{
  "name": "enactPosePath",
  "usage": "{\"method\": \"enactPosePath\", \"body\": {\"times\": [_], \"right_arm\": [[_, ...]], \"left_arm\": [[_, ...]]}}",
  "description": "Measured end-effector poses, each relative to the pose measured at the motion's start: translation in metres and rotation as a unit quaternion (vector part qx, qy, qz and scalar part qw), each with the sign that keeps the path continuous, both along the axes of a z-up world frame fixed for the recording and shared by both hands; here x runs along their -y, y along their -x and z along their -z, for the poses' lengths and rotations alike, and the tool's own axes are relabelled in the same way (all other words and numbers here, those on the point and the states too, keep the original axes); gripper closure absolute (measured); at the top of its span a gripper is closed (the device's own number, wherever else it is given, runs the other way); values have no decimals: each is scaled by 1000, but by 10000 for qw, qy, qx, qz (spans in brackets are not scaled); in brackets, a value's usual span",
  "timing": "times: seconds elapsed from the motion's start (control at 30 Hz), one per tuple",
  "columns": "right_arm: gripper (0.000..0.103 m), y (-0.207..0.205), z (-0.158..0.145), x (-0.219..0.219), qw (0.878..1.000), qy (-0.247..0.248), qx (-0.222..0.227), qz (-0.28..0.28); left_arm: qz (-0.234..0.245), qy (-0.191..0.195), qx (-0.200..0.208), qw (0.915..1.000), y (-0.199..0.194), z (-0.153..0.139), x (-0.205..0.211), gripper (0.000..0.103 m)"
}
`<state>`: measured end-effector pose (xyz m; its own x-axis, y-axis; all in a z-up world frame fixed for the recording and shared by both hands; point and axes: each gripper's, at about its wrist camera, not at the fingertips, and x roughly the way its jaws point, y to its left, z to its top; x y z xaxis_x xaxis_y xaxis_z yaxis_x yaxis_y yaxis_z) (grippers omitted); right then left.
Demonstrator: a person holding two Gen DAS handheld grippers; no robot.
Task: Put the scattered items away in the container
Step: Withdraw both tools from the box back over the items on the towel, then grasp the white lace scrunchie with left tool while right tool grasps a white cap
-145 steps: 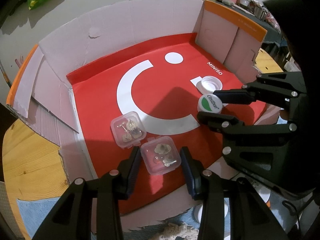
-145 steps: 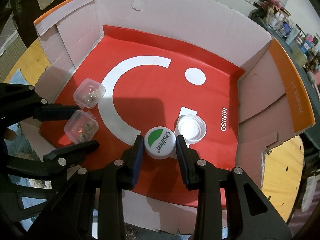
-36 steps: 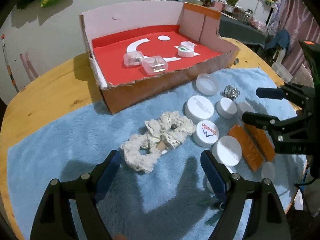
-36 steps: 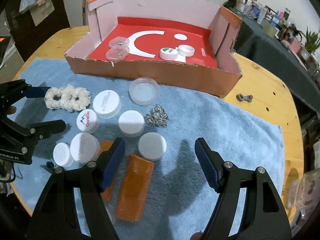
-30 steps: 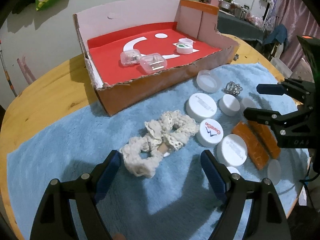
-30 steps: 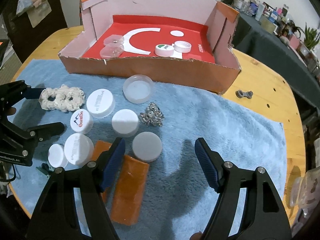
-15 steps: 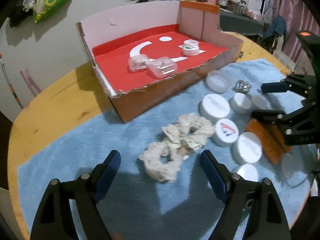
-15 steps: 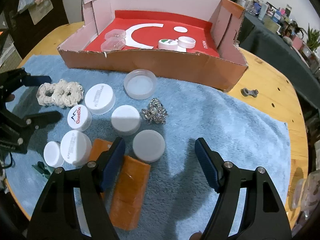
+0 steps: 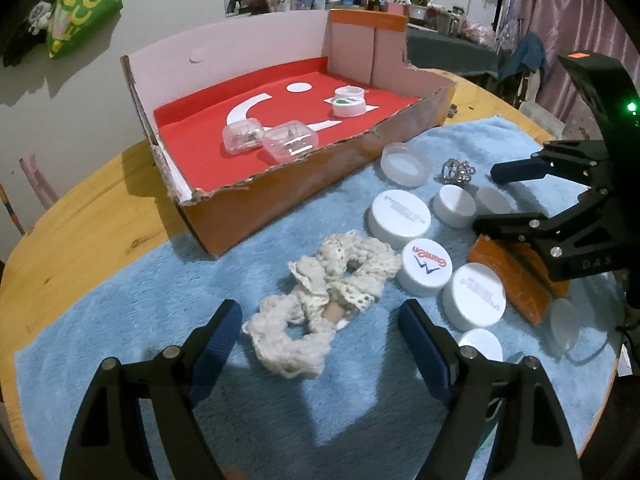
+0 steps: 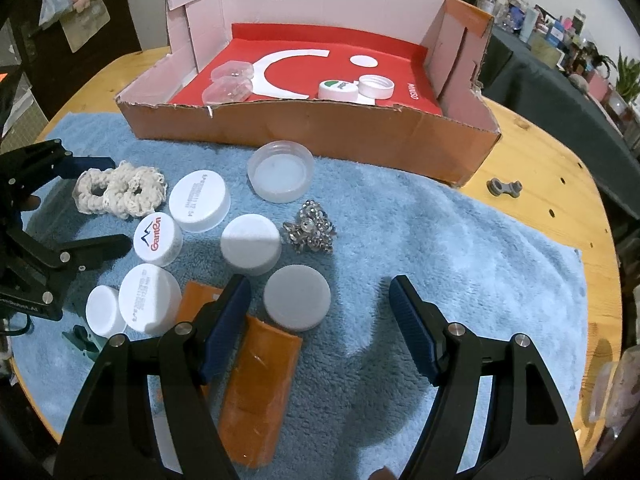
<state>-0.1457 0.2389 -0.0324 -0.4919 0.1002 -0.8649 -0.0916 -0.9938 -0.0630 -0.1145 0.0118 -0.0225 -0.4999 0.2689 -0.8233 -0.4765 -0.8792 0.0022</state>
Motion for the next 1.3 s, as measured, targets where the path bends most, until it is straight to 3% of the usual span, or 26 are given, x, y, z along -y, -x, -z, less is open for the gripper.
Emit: {"method": "enactPosePath", "body": {"times": [0.43,0.77,1.1,1.3], "right_arm": [[44,-2,2,-1,9999,124,-67,-78],[49,-2,0,-1,9999,25,-90,-88],[71,-5,0,9,9995,-73,-140,-259],[72,-7,-1,7,9996,11,-179,-222]], "left_arm": [[27,-226,-23,9997,0,-4,4,46],[80,-58,-156,9998,-6,-6,0,53],[53,-173,-163,9997,-8,-9,4,66],[43,-148,-304,9994,-13,-13,2,72]]}}
